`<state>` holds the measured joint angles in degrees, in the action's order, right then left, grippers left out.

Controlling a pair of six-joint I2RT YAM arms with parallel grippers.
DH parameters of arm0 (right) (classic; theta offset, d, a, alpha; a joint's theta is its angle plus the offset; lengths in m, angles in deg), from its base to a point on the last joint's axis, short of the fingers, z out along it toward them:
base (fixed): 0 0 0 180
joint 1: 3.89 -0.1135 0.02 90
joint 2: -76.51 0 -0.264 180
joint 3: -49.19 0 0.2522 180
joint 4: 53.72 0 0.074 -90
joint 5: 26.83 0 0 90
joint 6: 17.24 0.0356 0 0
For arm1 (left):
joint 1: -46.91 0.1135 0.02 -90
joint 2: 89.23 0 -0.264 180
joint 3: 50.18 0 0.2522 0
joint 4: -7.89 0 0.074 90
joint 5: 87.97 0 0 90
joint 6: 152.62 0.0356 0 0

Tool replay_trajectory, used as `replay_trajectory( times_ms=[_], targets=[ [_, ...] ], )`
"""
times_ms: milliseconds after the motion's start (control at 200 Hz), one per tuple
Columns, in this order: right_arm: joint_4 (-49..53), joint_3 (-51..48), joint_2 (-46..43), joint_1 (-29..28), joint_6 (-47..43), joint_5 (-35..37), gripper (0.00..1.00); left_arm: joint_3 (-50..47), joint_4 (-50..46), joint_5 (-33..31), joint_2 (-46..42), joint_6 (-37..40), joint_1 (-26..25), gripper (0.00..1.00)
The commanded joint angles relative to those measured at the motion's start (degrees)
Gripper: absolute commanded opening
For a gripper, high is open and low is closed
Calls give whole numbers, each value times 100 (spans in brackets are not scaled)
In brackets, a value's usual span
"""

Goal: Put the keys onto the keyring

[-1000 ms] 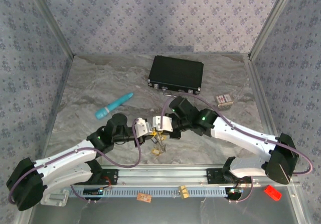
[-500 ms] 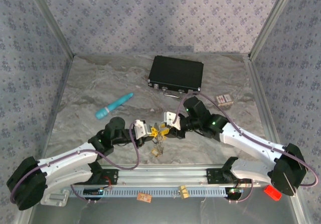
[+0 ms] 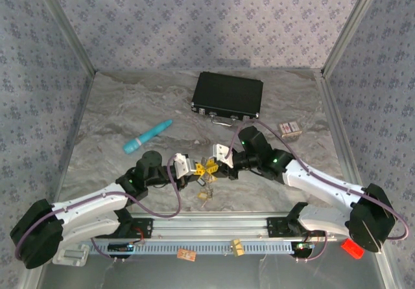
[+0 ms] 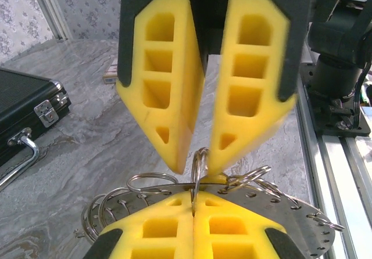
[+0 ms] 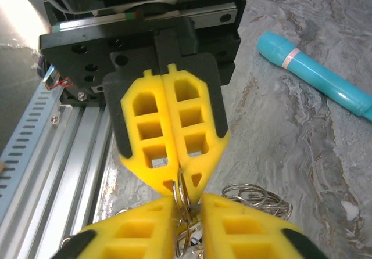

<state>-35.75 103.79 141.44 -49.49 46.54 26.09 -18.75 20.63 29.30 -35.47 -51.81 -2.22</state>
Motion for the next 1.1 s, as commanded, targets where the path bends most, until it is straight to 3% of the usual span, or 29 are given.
replay_trajectory(
  times_ms=[0, 155, 215, 315, 435, 540, 750, 910, 1029, 1094],
  targets=[
    [-201, -10, 89, 30, 89, -143, 12, 8, 475, 239, -15, -113, 15, 0],
    [-245, -47, 126, 40, 122, -117, 0, 17, 512, 219, -25, -138, 14, 0],
    [-179, -24, 109, 34, 105, -78, 0, 45, 433, 129, -44, -153, 19, 0],
    [186, 153, 64, -43, -50, 221, 0, 231, -210, -283, -92, -72, 16, 28],
    [1233, 653, 244, -316, -621, 987, 0, 582, -1239, -416, -87, 240, 10, 32],
    [1799, 1019, 439, -494, -917, 1331, 0, 680, -1444, -350, -73, 325, 12, 26],
    [1924, 1352, 562, -625, -1034, 1242, 0, 720, -1421, -201, 55, 394, 15, 18],
    [1952, 1413, 623, -653, -1039, 1180, 0, 693, -1278, -112, 67, 451, 14, 0],
    [1425, 1001, 330, -336, -689, 876, 24, 518, -925, -95, -26, 376, 17, 0],
    [1138, 738, 155, -126, -422, 520, 27, 407, -676, -53, -86, 290, 26, 0]
  ],
)
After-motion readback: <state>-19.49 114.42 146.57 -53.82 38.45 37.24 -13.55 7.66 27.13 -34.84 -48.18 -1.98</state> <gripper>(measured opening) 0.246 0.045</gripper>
